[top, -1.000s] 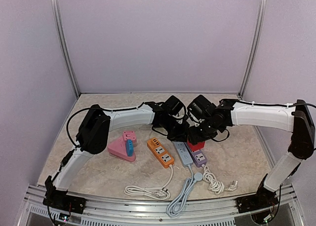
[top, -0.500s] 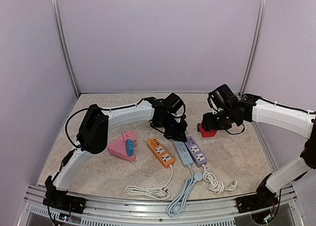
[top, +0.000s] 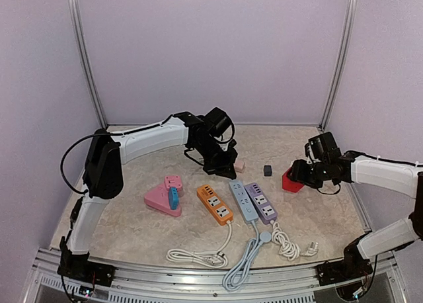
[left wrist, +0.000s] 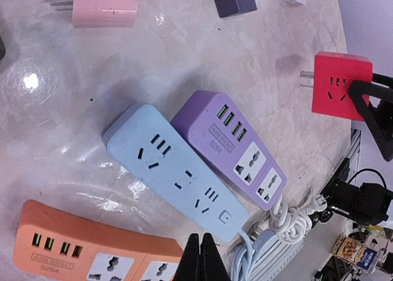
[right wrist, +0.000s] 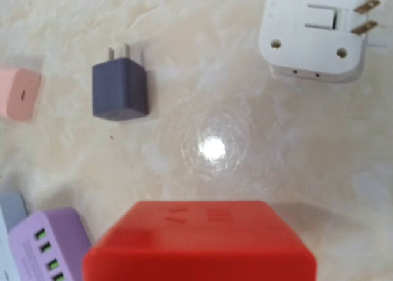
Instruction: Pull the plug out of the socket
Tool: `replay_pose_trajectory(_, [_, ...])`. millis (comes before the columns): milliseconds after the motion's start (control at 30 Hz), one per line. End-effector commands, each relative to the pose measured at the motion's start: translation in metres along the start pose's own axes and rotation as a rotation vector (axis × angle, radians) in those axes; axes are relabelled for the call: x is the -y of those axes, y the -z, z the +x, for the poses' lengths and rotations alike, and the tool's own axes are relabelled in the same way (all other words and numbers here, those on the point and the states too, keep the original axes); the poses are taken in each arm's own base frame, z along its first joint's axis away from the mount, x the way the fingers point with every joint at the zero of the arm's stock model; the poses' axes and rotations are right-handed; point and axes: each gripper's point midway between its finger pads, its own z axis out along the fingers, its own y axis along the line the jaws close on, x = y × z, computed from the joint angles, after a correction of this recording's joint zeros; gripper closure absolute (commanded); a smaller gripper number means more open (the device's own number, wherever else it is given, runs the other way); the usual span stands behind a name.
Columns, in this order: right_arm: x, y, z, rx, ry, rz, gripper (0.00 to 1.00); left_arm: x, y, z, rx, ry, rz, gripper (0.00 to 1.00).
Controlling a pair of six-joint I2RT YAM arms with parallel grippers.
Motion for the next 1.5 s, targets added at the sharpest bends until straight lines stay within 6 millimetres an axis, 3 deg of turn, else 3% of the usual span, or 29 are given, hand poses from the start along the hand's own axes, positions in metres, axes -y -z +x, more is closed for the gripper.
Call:
replay_pose_trajectory(0, [-0.014,-0.001,-0.017,0.076,-0.086,-0.155,0.77,0.002,0.039,0.002,0.045,-0.022,-0.007,1.00])
replay_pose_trajectory(300, [0.002,-0.013,-0.003,0.054,-0.149,-0.206,0.73,0.001,0.065,0.008,0.076,-0.011,-0.017,1.00])
replay_pose_trajectory(433, [0.014,-0.019,0.013,0.009,-0.181,-0.209,0.71,-0.001,0.066,0.013,0.073,-0.001,-0.019,1.00])
replay_pose_trajectory(567, [0.017,-0.019,0.015,0.019,-0.202,-0.233,0.67,-0.003,0.066,0.018,0.066,0.004,-0.023,1.00])
replay_pose_trajectory(667, [0.021,-0.017,0.020,0.014,-0.209,-0.226,0.56,-0.005,0.067,0.021,0.063,0.005,-0.028,1.00])
replay_pose_trajectory(800, [0.033,-0.014,0.024,0.005,-0.203,-0.164,0.35,-0.008,0.067,0.025,0.058,0.009,-0.036,1.00])
replay_pose_trajectory(1000, [0.049,0.000,0.021,0.018,-0.186,-0.051,0.17,-0.014,0.072,0.029,0.061,0.023,-0.037,1.00])
replay_pose_trajectory(1367, [0.069,0.023,0.008,0.042,-0.135,0.118,0.16,-0.030,0.085,0.034,0.087,0.054,-0.057,1.00])
replay_pose_trajectory(1467, [0.066,0.030,0.004,0.053,-0.108,0.139,0.17,-0.037,0.093,0.037,0.101,0.071,-0.066,1.00])
